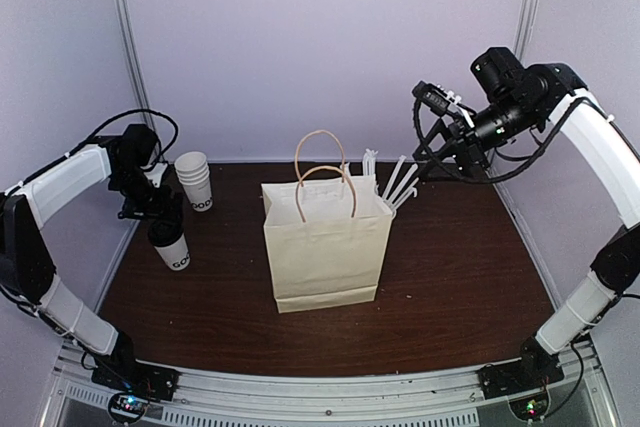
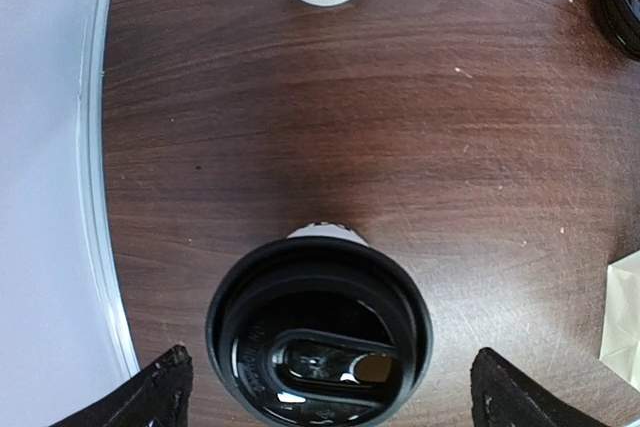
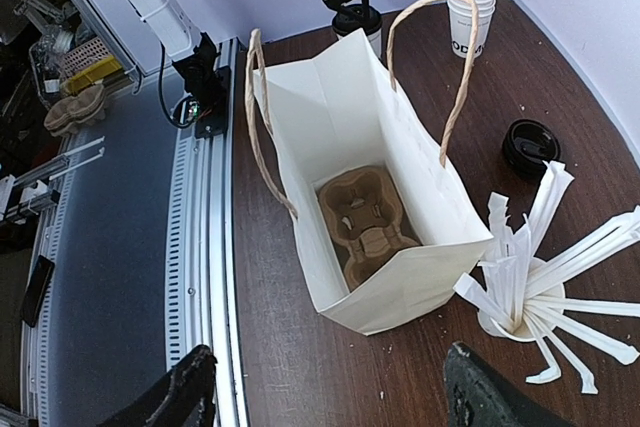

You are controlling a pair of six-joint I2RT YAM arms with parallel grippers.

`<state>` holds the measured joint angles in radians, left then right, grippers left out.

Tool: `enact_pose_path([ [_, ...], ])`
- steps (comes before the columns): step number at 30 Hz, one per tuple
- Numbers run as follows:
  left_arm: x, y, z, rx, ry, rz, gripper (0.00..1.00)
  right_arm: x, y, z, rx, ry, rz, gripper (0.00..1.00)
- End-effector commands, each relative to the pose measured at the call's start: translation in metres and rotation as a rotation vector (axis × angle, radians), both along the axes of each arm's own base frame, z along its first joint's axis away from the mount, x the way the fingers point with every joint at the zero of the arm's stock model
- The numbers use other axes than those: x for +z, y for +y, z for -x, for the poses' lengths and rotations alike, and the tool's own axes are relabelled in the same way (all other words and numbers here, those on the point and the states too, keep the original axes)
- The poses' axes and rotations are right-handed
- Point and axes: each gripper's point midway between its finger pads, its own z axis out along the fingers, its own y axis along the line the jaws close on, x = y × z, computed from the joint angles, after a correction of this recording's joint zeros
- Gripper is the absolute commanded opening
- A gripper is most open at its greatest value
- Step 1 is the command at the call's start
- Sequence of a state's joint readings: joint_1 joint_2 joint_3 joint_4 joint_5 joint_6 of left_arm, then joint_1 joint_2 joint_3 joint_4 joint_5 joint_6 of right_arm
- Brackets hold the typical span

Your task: Pack the takeout coffee

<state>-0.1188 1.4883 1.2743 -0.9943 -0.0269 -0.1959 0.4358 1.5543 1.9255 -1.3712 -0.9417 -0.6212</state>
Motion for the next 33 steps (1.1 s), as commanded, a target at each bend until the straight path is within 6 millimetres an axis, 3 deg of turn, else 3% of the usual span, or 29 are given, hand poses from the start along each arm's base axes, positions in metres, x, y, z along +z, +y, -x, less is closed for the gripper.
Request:
enact_pose_path([
  [1, -0.002, 0.000, -0.009, 0.014, -0.018, 0.029, 0.98, 0.004, -0.005, 0.003, -0.012, -0.026, -0.003, 0.78],
  [11, -0.013, 0.010, -0.010, 0.059, 0.025, 0.032, 0.96, 0.002, -0.007, 0.005, -0.017, -0.032, 0.004, 0.78],
  [18, -0.021, 0.001, -0.008, 0.048, 0.055, 0.081, 0.92, 0.003, -0.007, 0.005, -0.018, -0.037, 0.003, 0.78],
  [27, -0.025, 0.000, -0.004, 0.047, 0.069, 0.089, 0.80, 0.003, -0.009, 0.007, -0.020, -0.044, 0.005, 0.78],
  [33, -0.016, -0.003, -0.004, 0.040, 0.049, 0.109, 0.71, 0.003, -0.009, 0.008, -0.021, -0.047, 0.005, 0.78],
])
